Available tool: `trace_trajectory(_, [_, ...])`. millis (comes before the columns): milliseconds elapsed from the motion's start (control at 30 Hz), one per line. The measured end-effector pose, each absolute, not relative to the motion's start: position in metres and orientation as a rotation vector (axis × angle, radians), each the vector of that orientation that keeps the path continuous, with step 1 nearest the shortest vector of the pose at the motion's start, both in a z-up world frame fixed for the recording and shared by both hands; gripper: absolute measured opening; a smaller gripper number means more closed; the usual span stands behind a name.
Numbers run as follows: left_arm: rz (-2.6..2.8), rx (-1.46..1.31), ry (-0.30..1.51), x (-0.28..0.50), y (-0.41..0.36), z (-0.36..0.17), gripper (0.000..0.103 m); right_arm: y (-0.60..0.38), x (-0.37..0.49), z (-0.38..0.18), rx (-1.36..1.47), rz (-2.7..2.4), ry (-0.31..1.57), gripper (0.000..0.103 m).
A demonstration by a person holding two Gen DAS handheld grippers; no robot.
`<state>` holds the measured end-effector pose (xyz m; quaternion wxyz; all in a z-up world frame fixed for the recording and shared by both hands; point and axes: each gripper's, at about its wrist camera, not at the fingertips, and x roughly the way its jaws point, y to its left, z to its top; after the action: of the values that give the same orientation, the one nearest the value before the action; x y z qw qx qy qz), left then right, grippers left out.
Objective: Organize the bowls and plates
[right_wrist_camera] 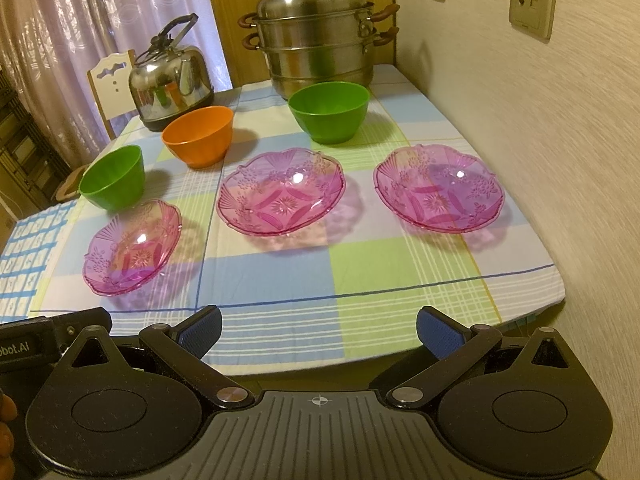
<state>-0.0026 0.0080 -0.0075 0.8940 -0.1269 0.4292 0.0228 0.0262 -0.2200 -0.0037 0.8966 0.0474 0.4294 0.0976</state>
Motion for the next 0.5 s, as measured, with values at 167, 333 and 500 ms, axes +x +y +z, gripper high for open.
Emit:
trace_trajectory(167, [0.074,-0.321,0.880,0.005,0.033,-0.008,0.103,-0.214,0.029,-0.004,0.088,0.217,0.880,0.103])
trace_trajectory(333, [0.132,-0.360,0.866,0.019,0.074,-0.010,0.103,-0.202,0.043,-0.006,0.115,0.264,0.878,0.103])
trace_trajectory(500, [0.124,-0.341,0.852,0.041,0.117,-0.017,0.103,-0.177,0.065,-0.010,0.126,0.337,0.878,0.102])
